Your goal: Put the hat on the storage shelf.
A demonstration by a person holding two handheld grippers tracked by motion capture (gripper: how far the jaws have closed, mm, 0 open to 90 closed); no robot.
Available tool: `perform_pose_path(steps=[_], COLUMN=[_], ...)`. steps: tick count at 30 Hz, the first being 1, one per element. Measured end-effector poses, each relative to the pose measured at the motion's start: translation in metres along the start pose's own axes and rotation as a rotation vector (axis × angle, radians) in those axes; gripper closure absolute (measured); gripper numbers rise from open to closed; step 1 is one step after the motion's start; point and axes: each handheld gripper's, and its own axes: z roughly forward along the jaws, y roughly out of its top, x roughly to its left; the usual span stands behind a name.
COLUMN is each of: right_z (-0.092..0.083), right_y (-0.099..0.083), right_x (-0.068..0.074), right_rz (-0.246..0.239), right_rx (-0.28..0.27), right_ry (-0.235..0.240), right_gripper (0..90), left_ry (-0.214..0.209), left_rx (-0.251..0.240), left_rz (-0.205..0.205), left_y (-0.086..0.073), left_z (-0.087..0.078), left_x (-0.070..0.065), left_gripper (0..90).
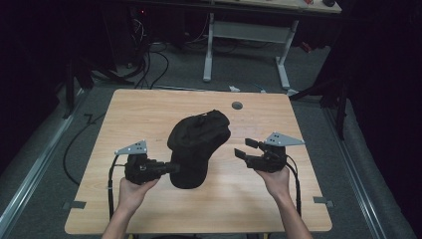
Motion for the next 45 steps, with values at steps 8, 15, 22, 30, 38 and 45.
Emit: perform_pose_path(steps=[8, 15, 22, 30, 38, 45], right_z=[0.005, 0.011, 0.020, 0.025, 0.030, 0.031], right_y=[-0.031, -0.060, -0.087, -0.102, -0.104, -0.104], right_x=[-0.006, -0.010, -0.017, -0.022, -0.020, -0.019], right_rz=[0.043, 0.064, 0.072, 0.094, 0.061, 0.071], right_rx=[0.078, 0.151, 0.218, 0.259, 0.295, 0.296], right_ry=[-0.064, -0.146, -0.250, -0.324, -0.365, -0.375], right_gripper=[37.7, 36.5, 36.3, 36.2, 36.1, 35.2], left_ry=[0.054, 0.092, 0.131, 0.162, 0.194, 0.234], left_rx=[-0.030, -0.057, -0.098, -0.116, -0.126, -0.146], left_rz=[0.003, 0.020, 0.021, 0.022, 0.031, 0.038], left_y=[0.001, 0.004, 0.005, 0.008, 0.018, 0.029], left_z=[-0.005, -0.008, -0.013, -0.015, -0.013, -0.009], left_x=[0.002, 0.001, 0.002, 0.004, 0.008, 0.013], left_gripper=[86.3, 86.4, 86.3, 86.3, 86.3, 86.3])
